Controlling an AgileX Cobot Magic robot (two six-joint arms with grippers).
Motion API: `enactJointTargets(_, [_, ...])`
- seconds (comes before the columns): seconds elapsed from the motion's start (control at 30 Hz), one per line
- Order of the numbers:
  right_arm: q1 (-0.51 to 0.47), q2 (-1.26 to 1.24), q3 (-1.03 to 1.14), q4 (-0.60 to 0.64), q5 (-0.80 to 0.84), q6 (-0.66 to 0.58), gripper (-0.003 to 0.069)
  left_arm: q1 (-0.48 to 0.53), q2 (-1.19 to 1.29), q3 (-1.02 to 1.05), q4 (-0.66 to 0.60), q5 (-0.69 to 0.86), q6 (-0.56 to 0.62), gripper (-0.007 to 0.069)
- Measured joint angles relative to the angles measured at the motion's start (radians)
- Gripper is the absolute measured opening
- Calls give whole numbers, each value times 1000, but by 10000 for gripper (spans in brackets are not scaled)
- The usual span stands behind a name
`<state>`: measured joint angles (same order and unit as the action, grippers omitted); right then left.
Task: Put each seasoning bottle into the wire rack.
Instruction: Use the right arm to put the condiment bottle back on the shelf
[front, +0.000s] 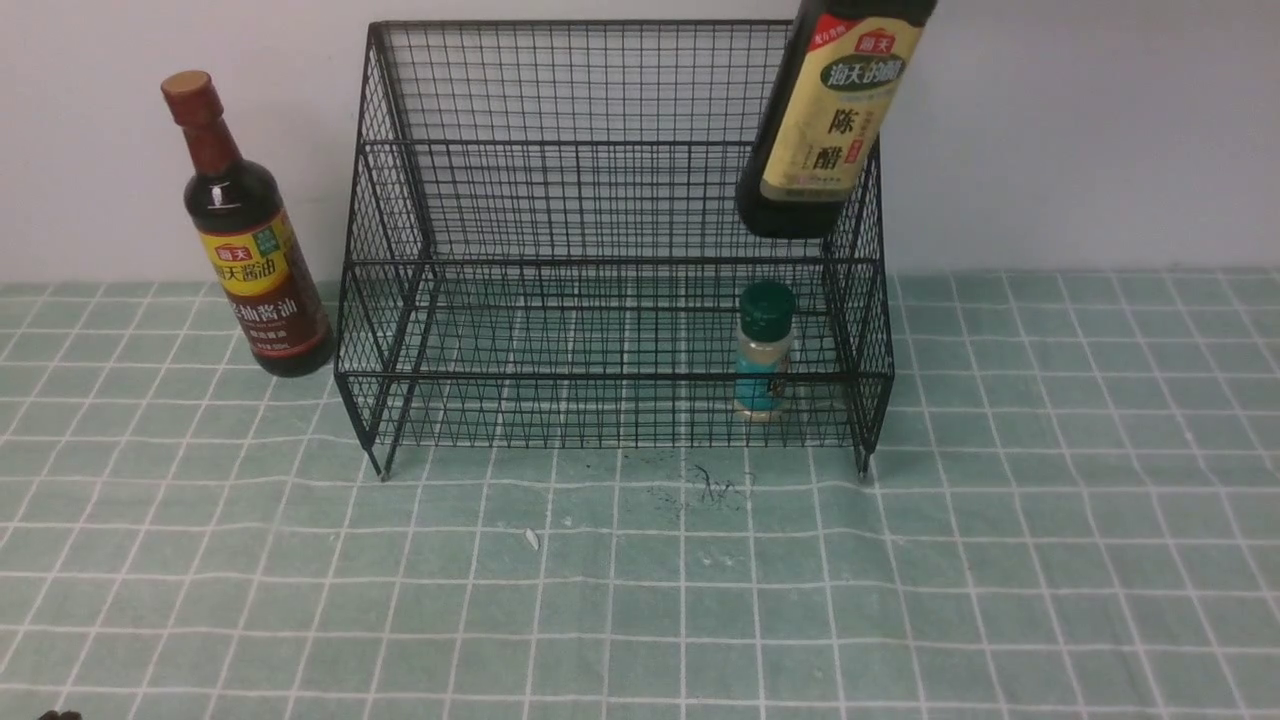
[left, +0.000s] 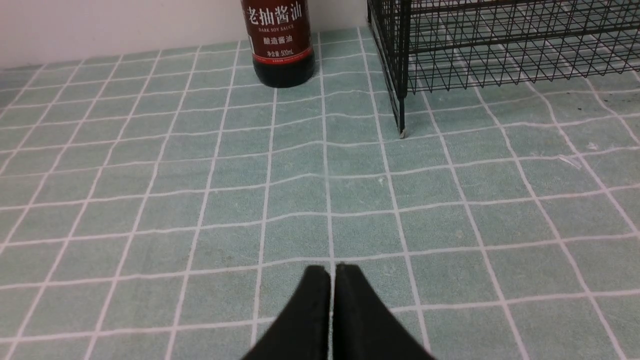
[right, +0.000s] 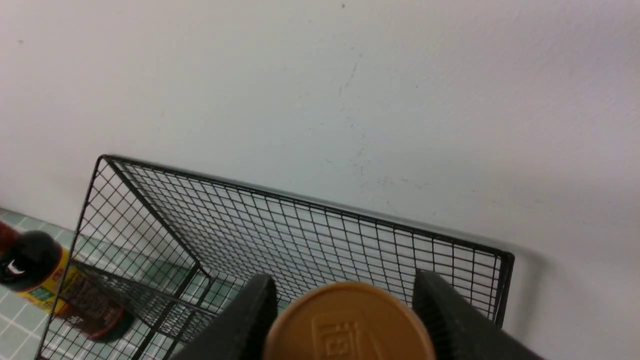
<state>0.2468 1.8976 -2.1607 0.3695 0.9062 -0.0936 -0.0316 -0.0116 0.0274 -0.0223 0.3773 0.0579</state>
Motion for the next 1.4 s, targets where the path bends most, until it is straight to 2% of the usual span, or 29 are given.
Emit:
enactJointTargets(0.23, [1, 56, 0, -39, -5, 0, 325, 0, 0, 0, 0, 0, 0, -6])
enactJointTargets(0.43, [60, 99, 0, -184, 47, 12, 324, 0, 0, 0, 0, 0, 0, -6])
enactJointTargets(0.63, [142, 139, 4, -393, 81, 140, 324, 0, 0, 0, 0, 0, 0, -6])
enactJointTargets(0.7, [152, 142, 4, -419, 83, 171, 324, 0, 0, 0, 0, 0, 0, -6])
enactJointTargets(0.77, [172, 144, 4, -477, 83, 255, 324, 0, 0, 0, 0, 0, 0, -6])
enactJointTargets(0.97, [176, 148, 3, -506, 89, 375, 324, 0, 0, 0, 0, 0, 0, -6])
enactJointTargets(1.2, [189, 167, -3, -527, 102, 391, 328, 0, 0, 0, 0, 0, 0, -6])
enactJointTargets(1.4, [217, 167, -8, -554, 95, 392, 395, 0, 0, 0, 0, 0, 0, -6])
